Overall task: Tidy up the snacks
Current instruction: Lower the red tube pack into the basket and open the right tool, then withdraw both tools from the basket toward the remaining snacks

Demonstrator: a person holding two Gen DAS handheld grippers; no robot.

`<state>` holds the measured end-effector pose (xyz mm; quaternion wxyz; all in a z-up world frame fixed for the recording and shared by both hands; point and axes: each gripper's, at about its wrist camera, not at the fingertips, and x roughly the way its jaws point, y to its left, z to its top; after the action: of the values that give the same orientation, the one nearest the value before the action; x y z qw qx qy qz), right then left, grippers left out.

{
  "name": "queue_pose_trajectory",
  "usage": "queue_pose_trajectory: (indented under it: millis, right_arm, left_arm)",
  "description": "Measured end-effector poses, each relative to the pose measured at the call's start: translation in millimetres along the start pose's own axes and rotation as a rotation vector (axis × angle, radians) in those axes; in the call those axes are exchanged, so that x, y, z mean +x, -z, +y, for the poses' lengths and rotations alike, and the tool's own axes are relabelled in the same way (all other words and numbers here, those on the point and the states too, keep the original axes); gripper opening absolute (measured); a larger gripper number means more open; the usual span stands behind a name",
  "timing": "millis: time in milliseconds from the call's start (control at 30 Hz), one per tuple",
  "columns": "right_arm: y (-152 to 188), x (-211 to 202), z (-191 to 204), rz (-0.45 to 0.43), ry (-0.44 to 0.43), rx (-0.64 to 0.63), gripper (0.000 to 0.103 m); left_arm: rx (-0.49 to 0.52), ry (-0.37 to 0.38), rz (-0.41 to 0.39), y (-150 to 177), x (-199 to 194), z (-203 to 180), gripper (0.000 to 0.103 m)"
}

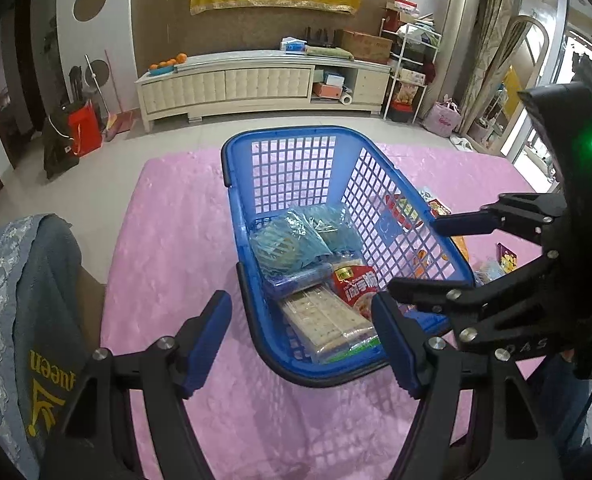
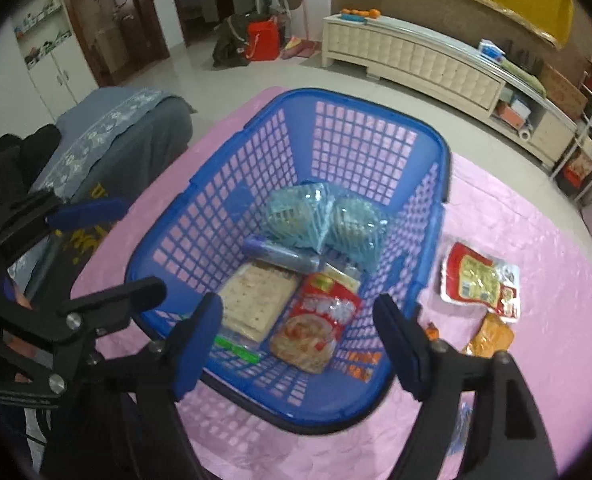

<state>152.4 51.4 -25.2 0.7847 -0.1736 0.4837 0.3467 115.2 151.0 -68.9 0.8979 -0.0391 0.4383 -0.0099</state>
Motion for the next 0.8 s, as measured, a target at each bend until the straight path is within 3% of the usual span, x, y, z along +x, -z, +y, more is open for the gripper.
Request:
queue_pose_trajectory:
  millis: [333,800]
  right_arm:
    - [20.2,-55.5,-11.8,-0.078,0.018,0.025,0.086]
    - [58.2,-126.3,-44.9,-0.183,0.052,0.105,0.094]
  left_arm:
    - [0.005,-0.011,-0.059,0.8,-32.5,-24.4,0.074]
    - [0.121,0.009,-0.122,-7.5,-64.3,-97.2,0.08]
